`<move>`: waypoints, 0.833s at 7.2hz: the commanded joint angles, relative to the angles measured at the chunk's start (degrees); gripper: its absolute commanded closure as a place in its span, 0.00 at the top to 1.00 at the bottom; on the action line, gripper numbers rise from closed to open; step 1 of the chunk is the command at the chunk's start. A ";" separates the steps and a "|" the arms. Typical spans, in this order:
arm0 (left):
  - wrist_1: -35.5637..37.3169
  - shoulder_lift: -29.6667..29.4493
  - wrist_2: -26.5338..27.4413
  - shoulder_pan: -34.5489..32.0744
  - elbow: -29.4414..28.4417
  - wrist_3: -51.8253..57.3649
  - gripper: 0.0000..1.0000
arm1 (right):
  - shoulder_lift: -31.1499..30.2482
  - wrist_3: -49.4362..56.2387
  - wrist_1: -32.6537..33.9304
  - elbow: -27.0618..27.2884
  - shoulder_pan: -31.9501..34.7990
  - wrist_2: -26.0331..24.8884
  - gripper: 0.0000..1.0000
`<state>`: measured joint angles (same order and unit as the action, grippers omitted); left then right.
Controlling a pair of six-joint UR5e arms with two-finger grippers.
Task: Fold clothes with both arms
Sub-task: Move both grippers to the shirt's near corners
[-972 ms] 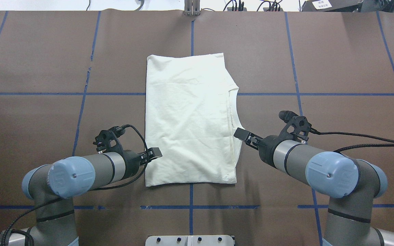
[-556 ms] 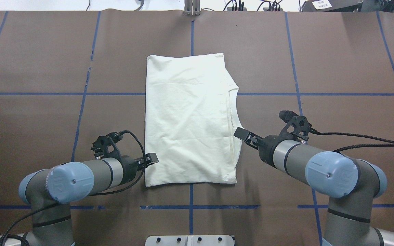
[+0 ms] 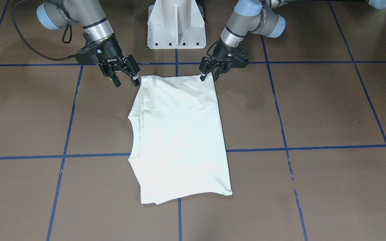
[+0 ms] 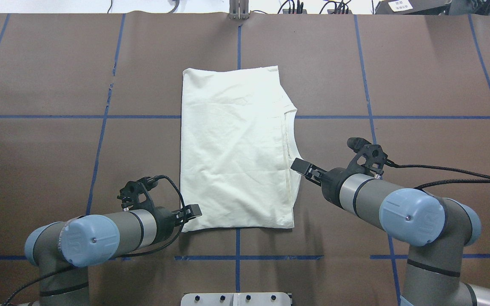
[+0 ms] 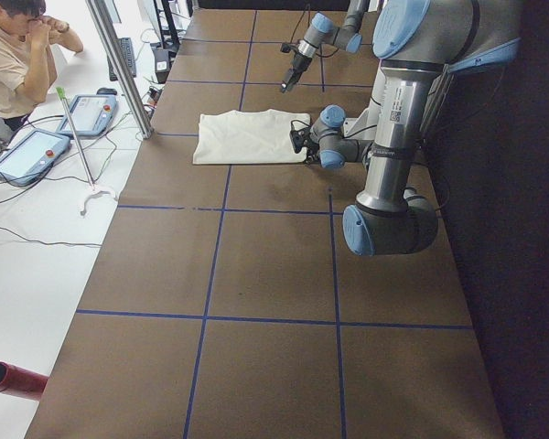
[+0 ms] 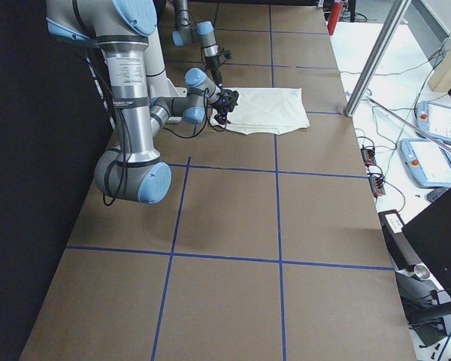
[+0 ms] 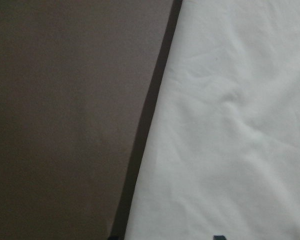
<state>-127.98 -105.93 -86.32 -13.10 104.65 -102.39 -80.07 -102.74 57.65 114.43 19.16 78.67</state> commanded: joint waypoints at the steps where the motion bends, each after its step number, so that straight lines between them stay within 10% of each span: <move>1: 0.10 0.11 0.18 1.32 -0.06 0.00 0.72 | 0.09 0.00 0.00 0.00 0.00 -0.01 1.00; 3: 0.10 0.02 0.27 1.59 0.02 -0.09 0.69 | 0.09 0.00 0.00 -0.09 0.00 -0.01 1.00; 5: 0.10 0.02 3.86 2.20 0.11 -1.41 0.08 | 0.18 0.00 0.00 -0.09 0.00 -0.01 1.00; 6: 0.10 0.02 3.96 2.20 0.11 -1.32 0.00 | 0.18 0.00 0.09 -0.26 0.00 -0.01 1.00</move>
<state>-127.88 -105.90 -83.08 -11.07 104.75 -103.58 -79.91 -102.74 57.67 114.30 19.16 78.66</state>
